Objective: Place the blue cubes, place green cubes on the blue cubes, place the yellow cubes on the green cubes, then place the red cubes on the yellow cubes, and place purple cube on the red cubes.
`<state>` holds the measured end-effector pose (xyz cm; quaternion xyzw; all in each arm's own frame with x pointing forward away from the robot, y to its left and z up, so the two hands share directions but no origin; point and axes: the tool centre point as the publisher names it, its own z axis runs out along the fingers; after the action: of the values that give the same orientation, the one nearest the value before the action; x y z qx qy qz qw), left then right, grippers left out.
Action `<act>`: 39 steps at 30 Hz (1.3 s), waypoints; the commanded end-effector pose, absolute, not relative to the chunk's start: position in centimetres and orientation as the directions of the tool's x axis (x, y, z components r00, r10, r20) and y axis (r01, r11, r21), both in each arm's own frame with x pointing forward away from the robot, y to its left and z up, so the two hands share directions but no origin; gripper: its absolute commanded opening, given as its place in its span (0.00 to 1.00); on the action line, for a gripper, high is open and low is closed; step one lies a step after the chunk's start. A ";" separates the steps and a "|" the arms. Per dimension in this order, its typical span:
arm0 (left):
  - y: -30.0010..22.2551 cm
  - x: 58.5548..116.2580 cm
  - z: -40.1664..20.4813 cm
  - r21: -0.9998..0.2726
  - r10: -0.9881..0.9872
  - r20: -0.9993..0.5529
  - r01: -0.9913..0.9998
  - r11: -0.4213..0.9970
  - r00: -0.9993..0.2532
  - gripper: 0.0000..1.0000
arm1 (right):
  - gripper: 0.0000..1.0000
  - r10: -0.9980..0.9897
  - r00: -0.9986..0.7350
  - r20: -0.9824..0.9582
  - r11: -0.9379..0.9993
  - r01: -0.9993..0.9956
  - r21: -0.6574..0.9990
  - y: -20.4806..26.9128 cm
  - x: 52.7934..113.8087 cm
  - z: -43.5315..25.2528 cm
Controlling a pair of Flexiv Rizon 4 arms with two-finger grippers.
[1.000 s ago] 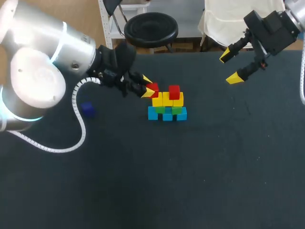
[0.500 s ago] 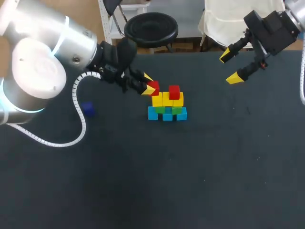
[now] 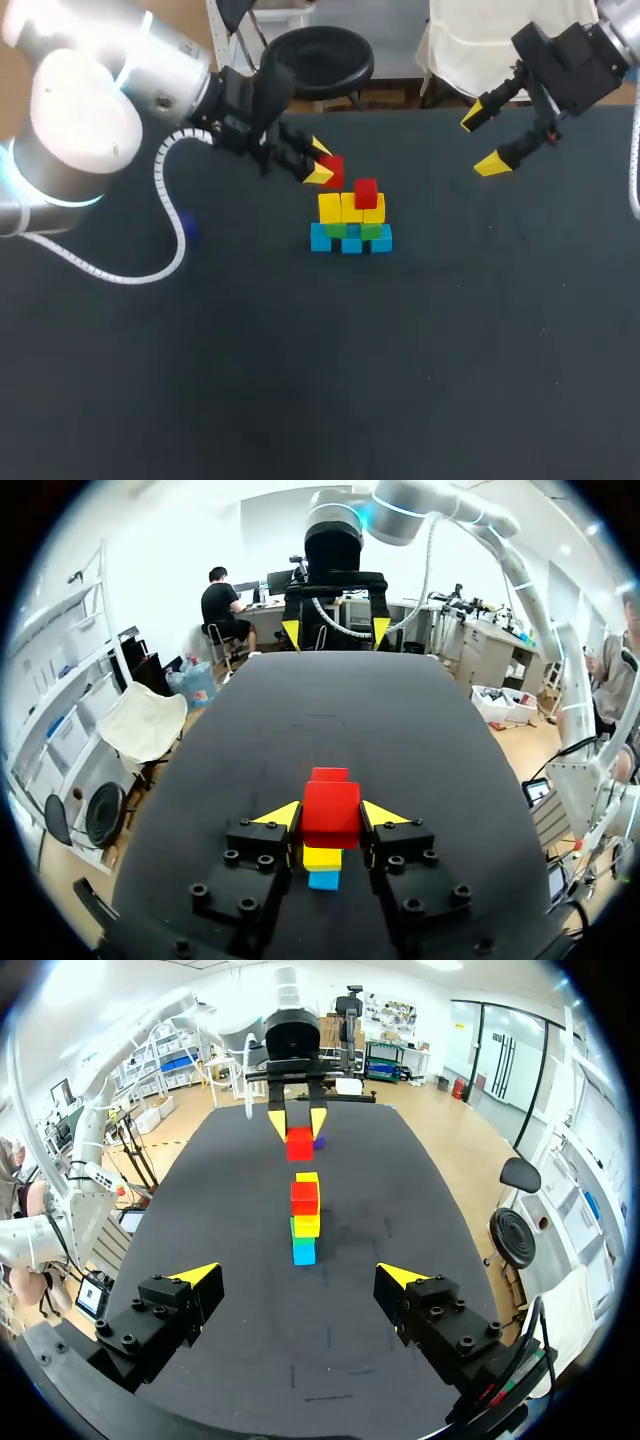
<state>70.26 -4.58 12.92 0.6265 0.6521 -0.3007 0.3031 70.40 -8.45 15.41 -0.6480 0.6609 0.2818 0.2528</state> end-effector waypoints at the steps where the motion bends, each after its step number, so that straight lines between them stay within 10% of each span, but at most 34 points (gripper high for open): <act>1: -5.2 71.0 11.8 -0.062 0.631 -0.775 0.998 -0.012 -0.040 0.00 | 1.00 -0.714 -0.032 -0.699 0.002 -0.999 0.044 -8.4 70.4 15.4; 39: -5.5 69.9 9.4 -0.088 0.619 -0.778 0.994 0.058 -0.105 0.00 | 1.00 -0.714 -0.032 -0.699 0.002 -0.999 0.044 -8.4 70.4 15.4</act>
<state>69.67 -5.32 9.69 0.6033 0.6680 -0.3260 0.2889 70.40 -8.45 15.41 -0.6480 0.6609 0.2818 0.2528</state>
